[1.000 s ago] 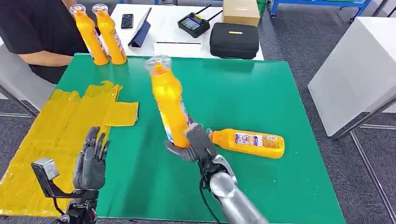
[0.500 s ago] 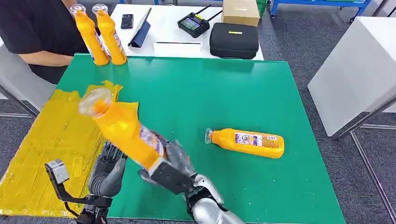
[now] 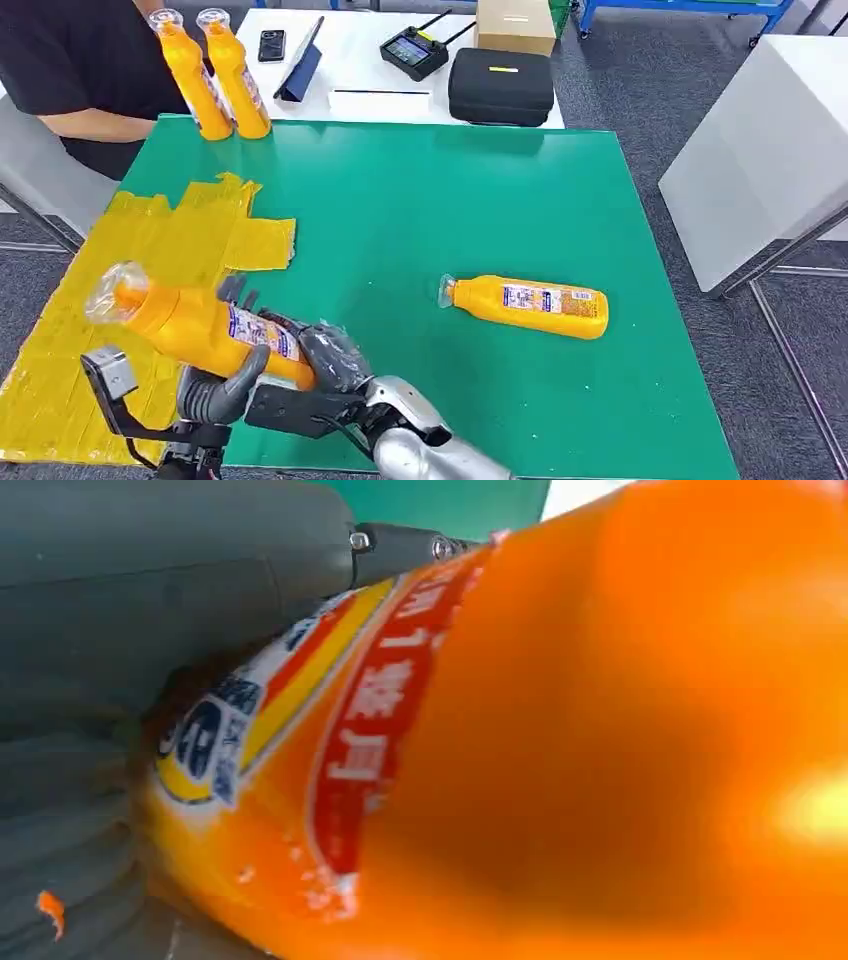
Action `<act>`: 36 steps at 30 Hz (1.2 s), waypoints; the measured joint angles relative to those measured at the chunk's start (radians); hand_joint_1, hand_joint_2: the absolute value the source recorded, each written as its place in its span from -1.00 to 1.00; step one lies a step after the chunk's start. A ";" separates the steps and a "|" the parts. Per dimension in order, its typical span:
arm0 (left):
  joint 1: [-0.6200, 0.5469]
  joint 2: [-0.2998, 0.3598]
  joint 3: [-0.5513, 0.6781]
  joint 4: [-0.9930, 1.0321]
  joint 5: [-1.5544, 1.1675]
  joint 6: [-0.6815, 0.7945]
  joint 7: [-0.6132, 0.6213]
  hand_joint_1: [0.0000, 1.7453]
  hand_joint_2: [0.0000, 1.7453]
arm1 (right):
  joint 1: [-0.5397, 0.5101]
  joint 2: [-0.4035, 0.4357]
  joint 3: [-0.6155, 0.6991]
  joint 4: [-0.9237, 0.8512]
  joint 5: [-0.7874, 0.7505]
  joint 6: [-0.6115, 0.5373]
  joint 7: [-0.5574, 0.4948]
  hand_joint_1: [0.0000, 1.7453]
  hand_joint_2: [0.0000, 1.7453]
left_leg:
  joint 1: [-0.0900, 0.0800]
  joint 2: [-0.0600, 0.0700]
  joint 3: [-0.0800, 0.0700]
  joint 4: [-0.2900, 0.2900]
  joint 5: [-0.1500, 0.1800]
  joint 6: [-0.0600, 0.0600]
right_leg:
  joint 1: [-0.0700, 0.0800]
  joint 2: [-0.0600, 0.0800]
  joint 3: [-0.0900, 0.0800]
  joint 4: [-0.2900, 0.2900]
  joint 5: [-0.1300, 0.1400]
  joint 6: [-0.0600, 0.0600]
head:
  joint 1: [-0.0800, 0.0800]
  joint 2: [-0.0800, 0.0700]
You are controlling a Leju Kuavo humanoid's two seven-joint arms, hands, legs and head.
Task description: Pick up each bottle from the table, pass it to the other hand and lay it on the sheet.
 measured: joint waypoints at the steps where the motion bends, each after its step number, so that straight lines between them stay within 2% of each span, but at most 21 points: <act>1: 0.005 0.000 0.006 0.000 0.002 0.000 0.000 -1.00 1.00 | -0.007 0.003 0.010 0.016 0.000 0.001 -0.005 1.00 1.00 | 0.000 0.000 0.000 0.000 0.000 0.000 | 0.000 0.000 0.000 0.000 0.000 0.000 | 0.000 0.000; 2: 0.011 0.000 0.009 0.000 0.002 0.000 0.000 0.18 1.00 | -0.013 0.008 0.017 0.031 0.000 0.002 -0.010 1.00 1.00 | 0.000 0.000 0.000 0.000 0.000 0.000 | 0.000 0.000 0.000 0.000 0.000 0.000 | 0.000 0.000; 3: 0.016 0.000 0.013 0.000 0.004 0.002 0.000 1.00 1.00 | -0.019 0.012 0.025 0.048 0.000 0.003 -0.015 1.00 1.00 | 0.000 0.000 0.000 0.000 0.000 0.000 | 0.000 0.000 -0.001 0.000 0.000 0.000 | 0.000 0.000; 10: 0.052 0.000 0.027 0.000 0.002 0.026 -0.027 1.00 1.00 | -0.050 0.028 0.068 0.118 -0.006 0.004 -0.031 1.00 1.00 | 0.000 0.001 0.000 0.000 -0.001 -0.001 | 0.000 0.001 -0.011 0.000 -0.001 -0.001 | 0.000 0.000; 22: 0.083 -0.013 0.044 -0.027 -0.005 0.055 -0.042 1.00 1.00 | -0.053 0.030 0.084 0.128 -0.018 0.002 -0.039 1.00 1.00 | 0.000 0.003 -0.001 0.000 -0.001 -0.001 | 0.000 0.003 -0.012 0.000 -0.001 -0.001 | 0.000 0.000; 23: 0.085 -0.014 0.046 -0.029 -0.005 0.055 -0.042 1.00 1.00 | -0.053 0.030 0.084 0.128 -0.018 0.002 -0.039 -0.54 1.00 | 0.000 0.003 -0.001 0.000 -0.001 -0.001 | 0.000 0.003 -0.012 0.000 -0.001 -0.001 | 0.000 0.000; 24: 0.088 -0.015 0.047 -0.032 -0.005 0.056 -0.043 1.00 1.00 | -0.052 0.030 0.084 0.128 -0.018 0.001 -0.039 -1.00 1.00 | 0.000 0.003 -0.001 0.000 -0.001 -0.001 | 0.000 0.003 -0.012 0.000 -0.001 -0.001 | 0.000 0.000; 27: 0.093 -0.018 0.048 -0.038 -0.024 0.072 -0.057 1.00 1.00 | -0.047 0.030 0.083 0.128 -0.020 -0.008 -0.038 -1.00 1.00 | 0.000 0.002 -0.001 0.000 -0.001 -0.001 | 0.000 0.003 -0.012 0.000 -0.001 -0.001 | 0.000 0.000; 28: 0.097 -0.018 0.047 -0.042 -0.038 0.079 -0.062 1.00 1.00 | -0.045 0.029 0.081 0.128 -0.024 -0.011 -0.035 -1.00 -1.00 | 0.000 0.002 -0.001 0.000 -0.001 -0.001 | 0.000 0.003 -0.012 0.000 -0.001 -0.001 | 0.000 0.000; 32: 0.099 -0.019 0.047 -0.045 -0.066 0.099 -0.066 1.00 1.00 | -0.039 0.023 0.079 0.127 -0.027 -0.013 -0.033 -1.00 -1.00 | 0.000 0.002 -0.001 0.000 -0.001 -0.001 | 0.000 0.003 -0.012 0.000 -0.001 -0.001 | 0.000 0.000; 34: 0.090 -0.020 0.049 -0.049 -0.153 0.163 -0.089 1.00 1.00 | -0.025 0.017 0.076 0.117 -0.030 -0.028 -0.026 -1.00 -1.00 | 0.000 0.002 0.000 0.000 -0.001 -0.001 | 0.000 0.002 -0.011 0.000 -0.001 -0.001 | 0.000 0.000; 35: 0.077 -0.022 0.057 -0.052 -0.274 0.244 -0.106 1.00 1.00 | -0.010 0.003 0.067 0.108 -0.034 -0.043 -0.015 -1.00 -1.00 | 0.000 0.000 -0.001 0.000 -0.001 -0.001 | 0.000 0.001 -0.010 0.000 -0.001 -0.001 | 0.000 0.000; 36: 0.067 -0.023 0.067 -0.051 -0.367 0.306 -0.105 1.00 1.00 | 0.007 -0.009 0.058 0.098 -0.033 -0.050 -0.009 -1.00 -1.00 | 0.000 -0.001 -0.001 0.000 -0.001 -0.001 | 0.000 0.000 -0.003 0.000 -0.001 -0.001 | 0.000 0.000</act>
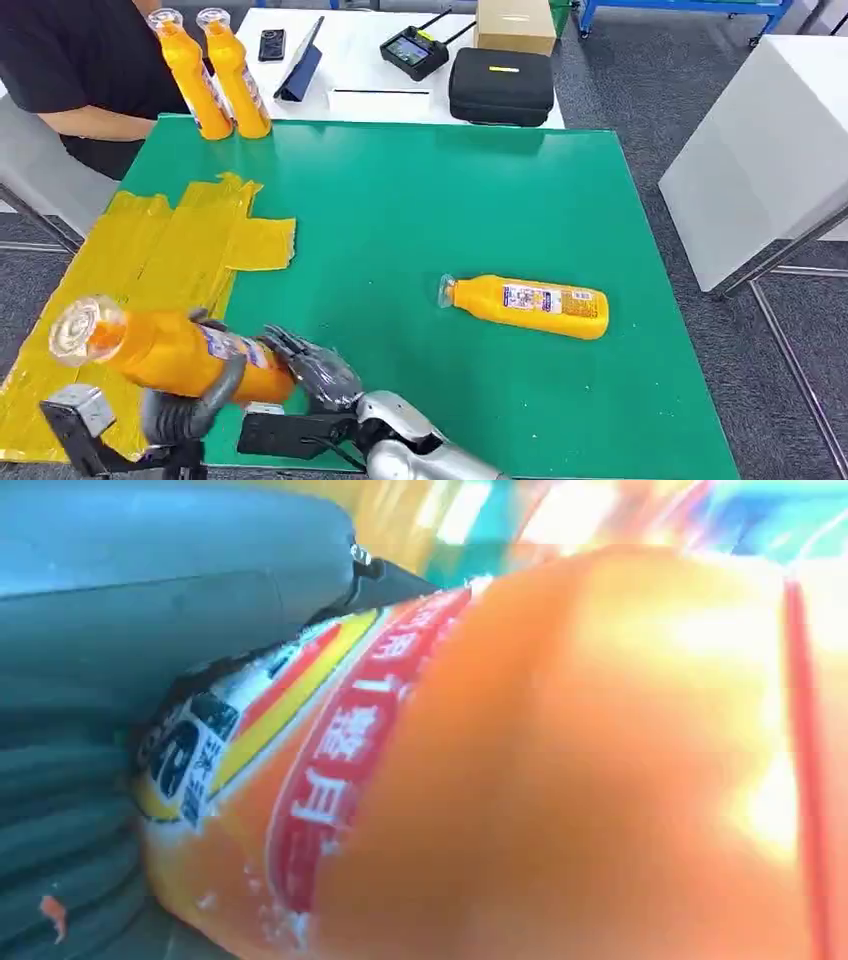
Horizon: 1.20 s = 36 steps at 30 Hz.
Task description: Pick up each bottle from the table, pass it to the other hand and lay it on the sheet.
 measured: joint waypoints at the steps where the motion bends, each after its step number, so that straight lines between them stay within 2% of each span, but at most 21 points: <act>1: -0.013 0.000 0.012 0.006 -0.114 0.071 0.007 1.00 1.00 | 0.025 -0.014 -0.014 -0.026 0.008 -0.006 0.012 -1.00 -1.00 | 0.000 -0.001 0.000 0.000 0.000 0.000 | 0.000 0.000 0.003 0.000 0.000 0.000 | 0.000 0.000; 7: -0.131 0.002 0.109 0.191 -0.830 0.325 0.120 1.00 1.00 | 0.138 -0.082 -0.130 -0.235 0.037 -0.007 0.043 -1.00 -1.00 | 0.000 -0.001 0.000 0.000 0.000 0.000 | 0.000 0.000 0.004 0.000 0.001 0.000 | 0.000 0.000; 9: -0.162 0.002 0.149 0.256 -0.988 0.335 0.134 1.00 1.00 | 0.159 -0.100 -0.163 -0.286 0.040 -0.002 0.045 -1.00 -1.00 | 0.000 -0.001 0.000 0.000 0.001 0.001 | 0.000 0.000 0.003 0.000 0.001 0.000 | 0.000 0.000; 11: -0.181 0.002 0.169 0.300 -1.024 0.337 0.147 1.00 1.00 | 0.171 -0.112 -0.181 -0.319 0.042 0.000 0.045 -1.00 -1.00 | 0.000 0.000 0.000 0.000 0.001 0.001 | 0.000 0.000 0.003 0.000 0.002 0.001 | 0.000 0.000; 14: -0.212 0.002 0.192 0.373 -1.278 0.337 0.254 1.00 1.00 | 0.193 -0.127 -0.206 -0.362 0.048 0.008 0.046 -1.00 -1.00 | 0.000 -0.001 0.000 0.000 0.001 0.001 | 0.000 0.000 0.004 0.000 0.002 0.001 | 0.000 0.000; 15: -0.226 0.006 0.193 0.405 -1.359 0.337 0.305 0.90 1.00 | 0.201 -0.132 -0.212 -0.381 0.050 0.015 0.046 -1.00 -1.00 | 0.000 -0.001 0.000 0.000 0.001 0.001 | 0.000 0.000 0.004 0.000 0.001 0.001 | 0.000 0.000; 16: -0.237 0.010 0.193 0.437 -1.408 0.337 0.337 -1.00 1.00 | 0.206 -0.136 -0.217 -0.395 0.052 0.018 0.046 -1.00 -1.00 | 0.000 -0.001 0.000 0.000 0.001 0.001 | 0.000 0.000 0.004 0.000 0.001 0.001 | 0.000 0.000; 17: -0.245 0.013 0.193 0.457 -1.433 0.337 0.357 -1.00 -1.00 | 0.211 -0.138 -0.220 -0.405 0.054 0.021 0.046 -1.00 -1.00 | 0.000 0.001 0.000 0.000 0.001 0.001 | 0.000 0.000 0.003 0.000 0.001 0.001 | 0.000 0.000; 21: -0.297 0.034 0.174 0.599 -1.536 0.314 0.481 -1.00 -1.00 | 0.231 -0.153 -0.238 -0.452 0.063 0.037 0.051 -1.00 -1.00 | 0.000 0.001 0.000 0.000 0.001 0.001 | 0.000 0.000 0.003 0.000 0.001 0.001 | 0.000 0.000; 26: -0.335 0.050 0.137 0.699 -1.565 0.279 0.543 -1.00 -1.00 | 0.252 -0.172 -0.253 -0.484 0.063 0.039 0.051 -1.00 -1.00 | 0.000 0.001 0.000 0.000 0.001 0.001 | 0.000 0.000 0.003 0.000 0.001 0.001 | 0.000 0.000; 36: -0.367 0.062 0.099 0.765 -1.575 0.265 0.579 -1.00 -1.00 | 0.275 -0.194 -0.268 -0.512 0.064 0.039 0.053 -1.00 -1.00 | 0.000 0.001 0.000 0.000 0.001 0.001 | 0.000 0.000 0.003 0.000 0.001 0.001 | 0.000 0.000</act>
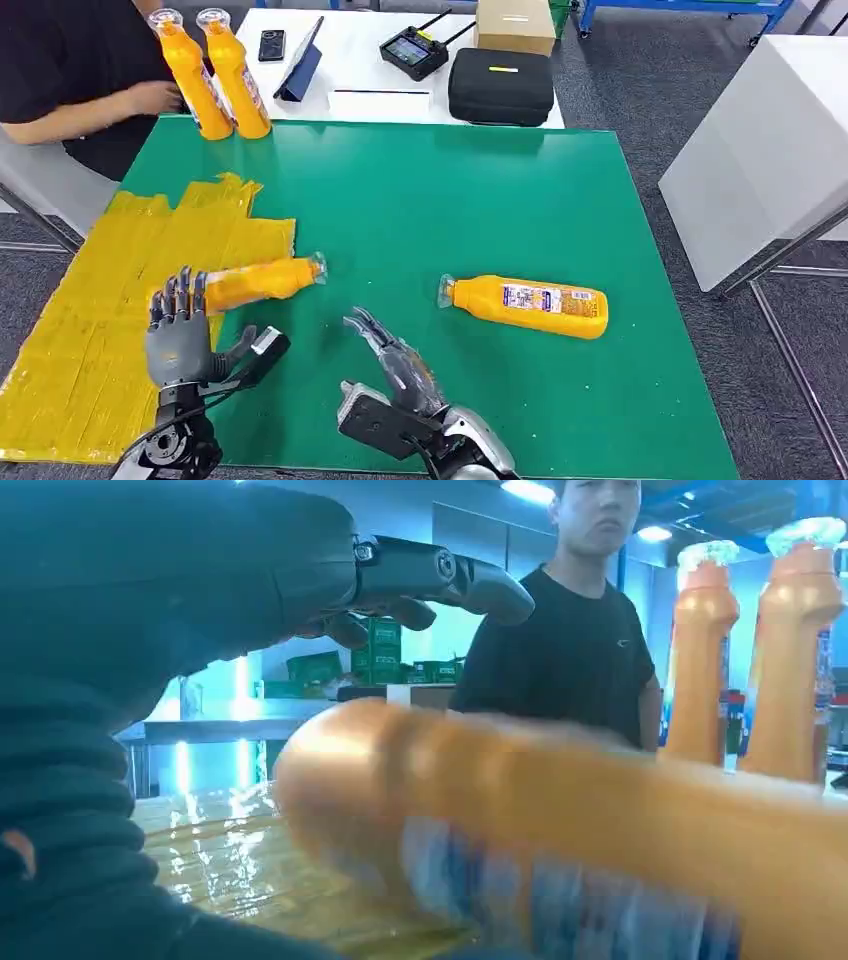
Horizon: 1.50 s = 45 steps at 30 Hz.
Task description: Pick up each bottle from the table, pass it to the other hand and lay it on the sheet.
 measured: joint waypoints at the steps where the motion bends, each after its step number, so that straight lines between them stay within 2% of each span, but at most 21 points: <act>1: -0.002 0.000 0.000 0.003 -0.003 -0.005 0.009 -1.00 -1.00 | 0.001 0.000 -0.002 -0.002 0.002 0.000 0.002 -1.00 -1.00 | 0.000 0.000 0.000 0.000 0.000 0.000 | 0.000 0.000 0.000 0.000 0.000 0.000 | 0.000 0.000; 3: -0.004 0.003 -0.004 0.008 -0.009 -0.011 0.027 -1.00 -1.00 | 0.006 -0.004 -0.007 -0.010 0.011 -0.002 0.009 -1.00 -1.00 | 0.000 0.000 0.000 0.000 0.000 0.000 | 0.000 0.000 0.000 0.000 0.000 0.000 | 0.000 0.000; 4: -0.005 0.005 -0.006 0.010 -0.009 -0.013 0.033 -1.00 -1.00 | 0.010 -0.006 -0.011 -0.016 0.019 -0.005 0.011 -1.00 1.00 | 0.000 0.000 0.000 0.000 0.000 0.000 | 0.000 0.000 0.000 0.000 0.000 0.000 | 0.000 0.000; 7: -0.006 0.008 -0.009 0.011 0.010 -0.007 0.036 -1.00 -1.00 | 0.019 -0.019 -0.025 -0.044 0.065 -0.025 0.037 -1.00 1.00 | 0.000 0.000 0.000 0.000 0.000 0.000 | 0.000 0.000 0.000 0.000 0.000 0.000 | 0.000 0.000; 9: -0.001 0.008 -0.009 -0.003 0.099 0.020 -0.009 -1.00 -1.00 | 0.035 -0.036 -0.042 -0.079 0.132 -0.048 0.079 -1.00 1.00 | 0.000 0.000 0.000 0.000 0.000 0.000 | 0.000 0.000 0.000 0.000 0.000 0.000 | 0.000 0.000; 13: 0.081 0.008 0.008 -0.184 0.620 0.056 -0.267 -1.00 -1.00 | 0.132 -0.127 -0.143 -0.201 0.347 -0.114 0.187 -1.00 1.00 | -0.002 -0.001 -0.001 0.000 -0.001 0.001 | -0.001 0.000 0.000 0.000 0.000 0.000 | 0.000 0.000; 16: 0.185 0.004 0.027 -0.365 1.057 0.004 -0.463 -1.00 -1.00 | 0.230 -0.226 -0.234 -0.285 0.507 -0.135 0.309 -1.00 1.00 | -0.002 -0.001 -0.001 0.000 -0.004 0.002 | -0.002 0.000 0.000 -0.002 -0.002 0.002 | 0.000 0.000; 18: 0.268 0.000 0.031 -0.477 1.259 -0.027 -0.548 -1.00 -1.00 | 0.312 -0.293 -0.306 -0.322 0.578 -0.136 0.387 -1.00 1.00 | -0.004 -0.003 -0.001 0.000 -0.006 0.003 | -0.004 -0.001 0.001 -0.002 -0.005 0.006 | 0.000 0.000; 21: 0.356 -0.004 0.031 -0.609 1.325 -0.037 -0.576 -1.00 -1.00 | 0.402 -0.361 -0.427 -0.368 0.615 -0.126 0.396 -1.00 1.00 | -0.005 -0.003 -0.001 0.000 -0.007 0.004 | -0.005 -0.001 0.000 -0.002 -0.005 0.006 | 0.001 0.000; 25: 0.411 -0.018 0.030 -0.718 1.352 -0.075 -0.573 -1.00 -1.00 | 0.455 -0.390 -0.514 -0.401 0.665 -0.087 0.398 -1.00 1.00 | -0.005 -0.003 0.000 0.000 -0.007 0.003 | -0.005 -0.001 0.002 -0.001 -0.006 0.006 | -0.001 0.000; 29: 0.436 -0.026 0.029 -0.764 1.370 -0.101 -0.571 -1.00 -1.00 | 0.435 -0.422 -0.564 -0.363 0.629 -0.103 0.324 -1.00 1.00 | -0.005 -0.002 0.001 0.000 -0.007 0.004 | -0.005 0.000 0.003 -0.001 -0.005 0.006 | 0.000 0.000; 34: 0.458 -0.027 0.011 -0.780 1.410 -0.087 -0.597 -1.00 -1.00 | 0.348 -0.416 -0.548 -0.216 0.610 -0.227 0.246 -1.00 1.00 | -0.005 -0.003 0.002 0.000 -0.005 0.005 | -0.006 -0.001 0.004 -0.001 -0.005 0.007 | 0.000 0.000; 40: 0.471 -0.008 -0.020 -0.781 1.469 -0.047 -0.622 -1.00 -1.00 | 0.244 -0.411 -0.490 -0.070 0.573 -0.267 0.228 -1.00 1.00 | -0.005 -0.003 0.002 0.000 -0.005 0.005 | -0.006 -0.001 0.004 -0.001 -0.004 0.007 | 0.000 0.000; 45: 0.471 0.006 -0.039 -0.781 1.484 -0.035 -0.628 -1.00 -1.00 | 0.201 -0.410 -0.459 -0.007 0.559 -0.270 0.224 -1.00 1.00 | -0.006 -0.003 0.002 0.000 -0.005 0.005 | -0.006 -0.001 0.004 -0.001 -0.004 0.007 | 0.000 0.000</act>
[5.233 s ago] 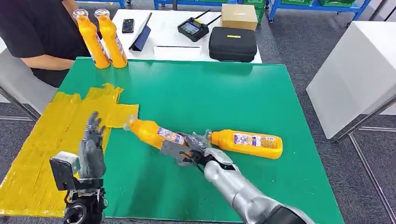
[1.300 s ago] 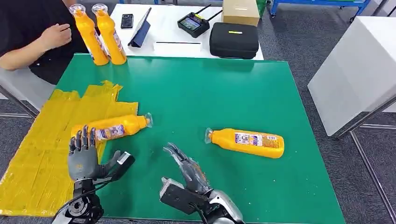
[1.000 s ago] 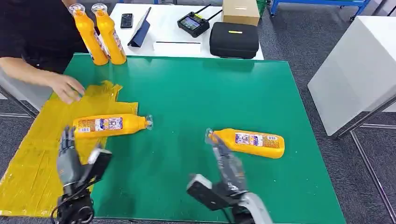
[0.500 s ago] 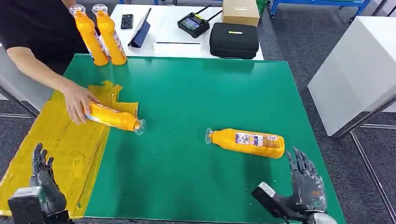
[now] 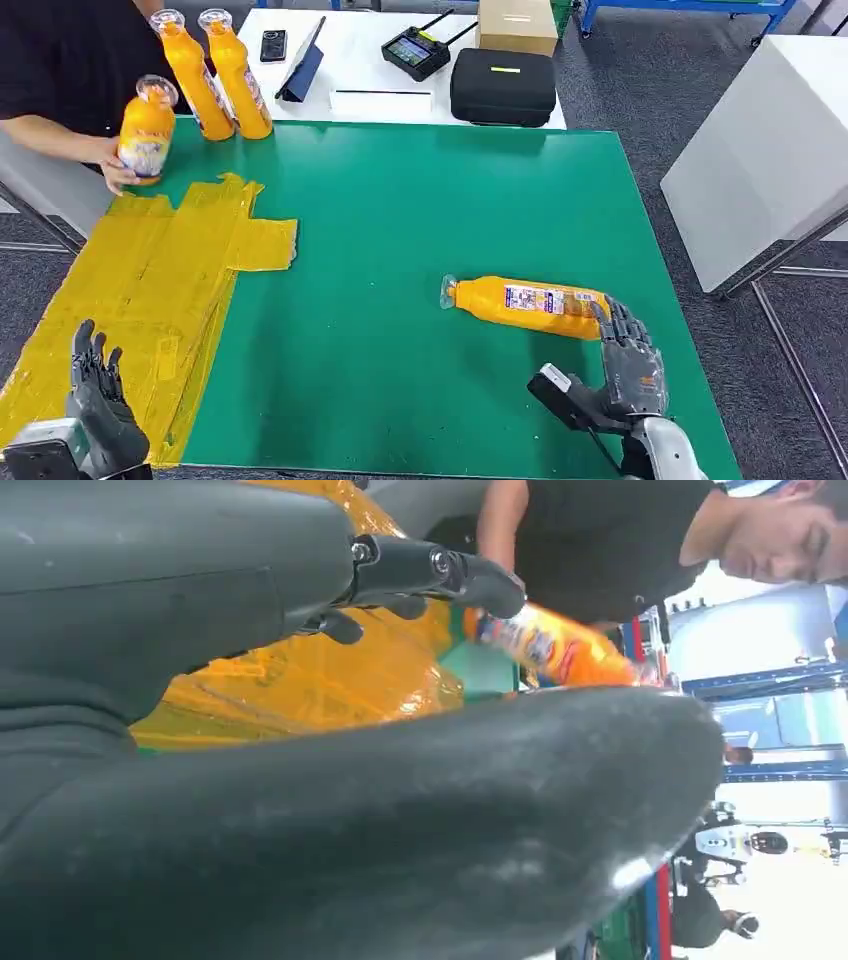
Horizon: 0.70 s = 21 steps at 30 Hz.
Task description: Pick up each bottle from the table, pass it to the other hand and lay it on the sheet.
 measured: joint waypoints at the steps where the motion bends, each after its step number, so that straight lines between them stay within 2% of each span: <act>1: 0.000 0.003 -0.005 0.000 0.005 0.001 -0.002 -1.00 -1.00 | -0.006 0.000 0.005 0.010 -0.003 0.000 -0.001 -1.00 1.00 | 0.000 0.000 0.000 0.000 0.000 0.000 | 0.000 0.000 0.000 0.000 0.000 0.000 | 0.000 0.000; 6: -0.006 0.018 -0.022 0.000 0.036 0.032 -0.020 -1.00 -1.00 | -0.060 0.006 0.045 0.074 -0.019 0.005 -0.015 -1.00 1.00 | 0.000 0.000 0.000 0.000 0.000 0.000 | 0.000 0.000 0.000 0.000 0.000 0.000 | 0.000 0.000; 12: -0.014 0.029 -0.034 0.001 0.055 0.041 -0.029 -1.00 -1.00 | -0.174 0.032 0.097 0.174 -0.001 0.010 -0.025 -1.00 1.00 | 0.000 0.000 0.000 0.000 0.002 0.000 | 0.000 -0.001 0.000 0.000 0.000 0.000 | 0.000 0.000; 21: -0.020 0.029 -0.035 0.001 0.042 0.032 -0.019 -1.00 -1.00 | -0.256 0.061 0.124 0.250 0.023 0.007 -0.018 -1.00 1.00 | 0.000 -0.001 -0.001 0.000 0.002 0.000 | 0.000 -0.001 0.000 0.000 0.001 0.000 | 0.000 0.000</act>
